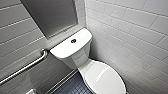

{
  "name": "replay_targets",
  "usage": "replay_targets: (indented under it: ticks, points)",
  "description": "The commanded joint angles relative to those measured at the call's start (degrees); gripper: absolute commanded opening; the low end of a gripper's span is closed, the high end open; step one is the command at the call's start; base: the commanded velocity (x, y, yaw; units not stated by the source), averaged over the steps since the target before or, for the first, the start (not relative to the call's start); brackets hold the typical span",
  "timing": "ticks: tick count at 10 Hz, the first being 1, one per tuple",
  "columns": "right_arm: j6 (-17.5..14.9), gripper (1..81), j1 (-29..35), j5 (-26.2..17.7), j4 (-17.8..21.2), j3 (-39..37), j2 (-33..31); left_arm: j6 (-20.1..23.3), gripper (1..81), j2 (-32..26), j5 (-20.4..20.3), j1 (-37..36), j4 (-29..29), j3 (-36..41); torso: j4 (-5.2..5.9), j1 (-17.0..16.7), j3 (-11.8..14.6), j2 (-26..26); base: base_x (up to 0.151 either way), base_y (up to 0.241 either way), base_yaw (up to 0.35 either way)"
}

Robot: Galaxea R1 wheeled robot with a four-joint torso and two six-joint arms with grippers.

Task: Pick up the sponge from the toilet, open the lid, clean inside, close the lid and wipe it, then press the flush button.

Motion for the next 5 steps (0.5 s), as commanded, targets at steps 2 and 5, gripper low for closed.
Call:
replay_targets:
  ticks: [2, 5]
  points:
    - [0.40, 1.0, 22.76, -26.17, -2.41, 3.45, 6.83, 0.19, 81.1, -0.53, 0.78, 1.41, 0.92, 0.46, 0.00, 0.00, 0.00, 0.00, 0.000, 0.000, 0.000]
    - [3.73, 1.0, 32.89, -36.37, -2.94, -0.92, 17.28, 0.19, 81.1, -0.45, 0.87, 1.33, 0.92, 0.37, 0.00, 0.00, 0.00, 0.00, 0.000, 0.000, 0.000]
